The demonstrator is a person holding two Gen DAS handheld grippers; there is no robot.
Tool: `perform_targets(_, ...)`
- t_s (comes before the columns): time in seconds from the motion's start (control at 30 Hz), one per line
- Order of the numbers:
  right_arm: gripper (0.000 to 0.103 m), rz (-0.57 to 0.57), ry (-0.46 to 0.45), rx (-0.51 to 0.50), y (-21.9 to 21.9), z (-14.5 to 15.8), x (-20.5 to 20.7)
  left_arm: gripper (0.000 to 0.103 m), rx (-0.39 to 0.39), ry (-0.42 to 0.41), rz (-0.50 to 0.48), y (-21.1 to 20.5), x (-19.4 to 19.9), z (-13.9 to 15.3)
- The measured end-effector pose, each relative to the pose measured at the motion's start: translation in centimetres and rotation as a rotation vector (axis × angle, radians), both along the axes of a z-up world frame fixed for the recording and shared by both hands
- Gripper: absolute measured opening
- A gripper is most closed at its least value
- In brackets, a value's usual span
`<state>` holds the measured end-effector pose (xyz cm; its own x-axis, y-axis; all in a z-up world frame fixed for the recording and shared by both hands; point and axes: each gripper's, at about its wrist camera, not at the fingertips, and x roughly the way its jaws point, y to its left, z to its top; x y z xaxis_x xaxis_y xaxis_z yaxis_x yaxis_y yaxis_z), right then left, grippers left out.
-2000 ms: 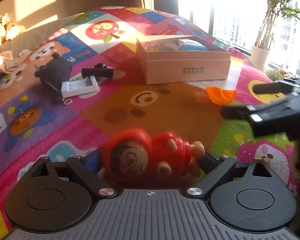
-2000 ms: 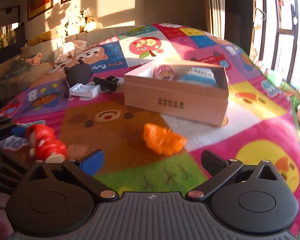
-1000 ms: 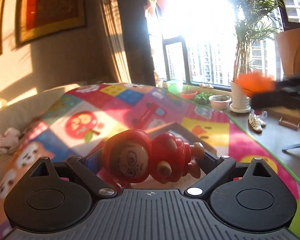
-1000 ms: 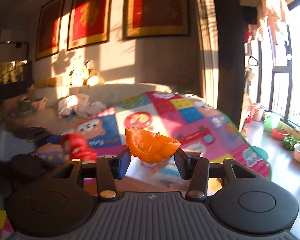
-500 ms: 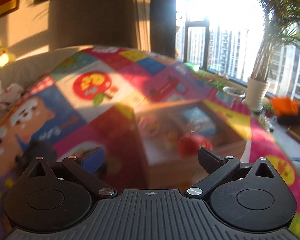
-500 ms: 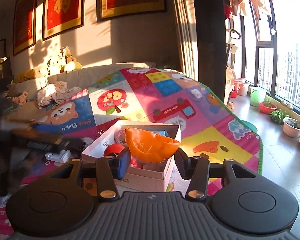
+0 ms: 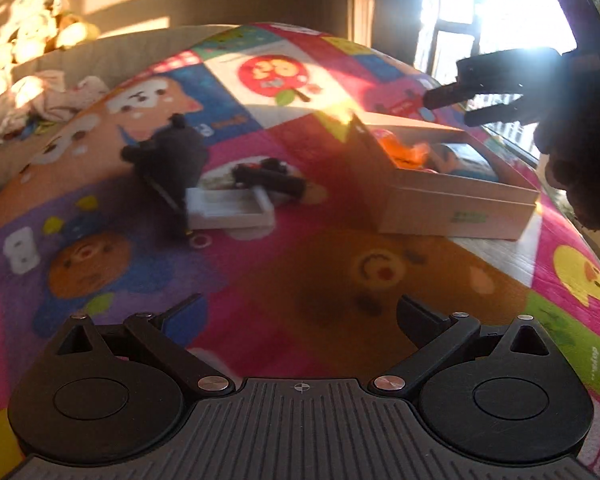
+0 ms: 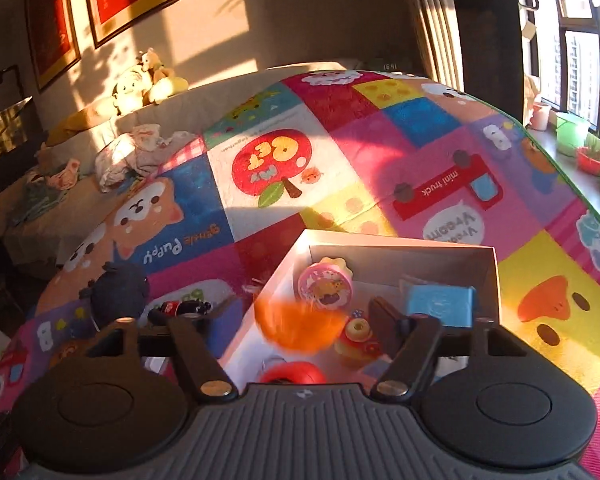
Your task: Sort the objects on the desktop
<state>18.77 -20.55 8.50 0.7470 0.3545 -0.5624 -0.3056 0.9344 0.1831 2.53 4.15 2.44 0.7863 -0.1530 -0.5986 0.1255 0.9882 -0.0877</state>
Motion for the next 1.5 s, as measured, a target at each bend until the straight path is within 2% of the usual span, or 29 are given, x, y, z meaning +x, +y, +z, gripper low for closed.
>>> perform_targets(0.17, 0.072, 0.016, -0.011, -0.024, 1.0, 0.5, -0.7, 0.103, 0.000, -0.017, 0.081, 1.9, -0.4, -0.5)
perform_targets(0.27, 0.072, 0.068, 0.010, -0.068, 3.3, 0.6, -0.5, 0.103, -0.021, -0.020, 0.106, 2.4, -0.3, -1.3)
perform_targets(0.33, 0.072, 0.115, 0.071, -0.078, 5.6, 0.3, 0.4, 0.103, -0.032, 0.003, 0.091, 2.3, -0.1, -1.7)
perform_targets(0.4, 0.072, 0.155, 0.166, -0.050, 8.1, -0.3, 2.2, 0.103, -0.038, -0.014, 0.090, 2.3, -0.2, -1.7)
perform_targets(0.5, 0.072, 0.161, 0.258, -0.015, 11.9, -1.7, 4.9, 0.103, -0.047, -0.028, 0.088, 2.4, -0.5, -1.8)
perform_targets(0.7, 0.072, 0.118, 0.382, -0.056, 18.0, -5.5, 9.6, 0.103, -0.088, -0.016, 0.098, 2.9, -0.4, -2.0)
perform_targets(0.8, 0.072, 0.103, 0.382, -0.112, 19.6, -7.0, 10.4, 0.103, -0.122, -0.003, 0.100, 3.3, -0.2, -2.1)
perform_targets(0.83, 0.068, 0.109, 0.371, -0.124, 19.9, -7.3, 10.4, 0.103, -0.129, -0.003, 0.099, 3.4, -0.2, -2.1)
perform_targets(0.87, 0.068, 0.121, 0.369, -0.133, 20.1, -7.3, 10.3, 0.103, -0.134, -0.004, 0.097, 3.5, -0.3, -2.1)
perform_targets(1.0, 0.065, 0.201, 0.367, -0.148, 19.5, -6.6, 8.4, 0.103, -0.144, -0.006, 0.095, 3.5, -0.3, -2.1)
perform_targets(1.13, 0.065, 0.294, 0.403, -0.110, 17.4, -5.6, 4.6, 0.103, -0.137, -0.007, 0.092, 3.3, -0.4, -2.1)
perform_targets(1.23, 0.064, 0.334, 0.371, -0.063, 15.0, -4.2, 1.1, 0.103, -0.128, -0.006, 0.091, 3.2, -0.4, -2.0)
perform_targets(1.4, 0.064, 0.317, 0.227, -0.002, 9.2, -1.1, -4.4, 0.103, -0.110, -0.004, 0.089, 2.9, -0.3, -2.0)
perform_targets(1.5, 0.065, 0.251, 0.197, 0.012, 5.6, -0.8, -6.2, 0.103, -0.093, -0.004, 0.091, 2.7, -0.4, -2.0)
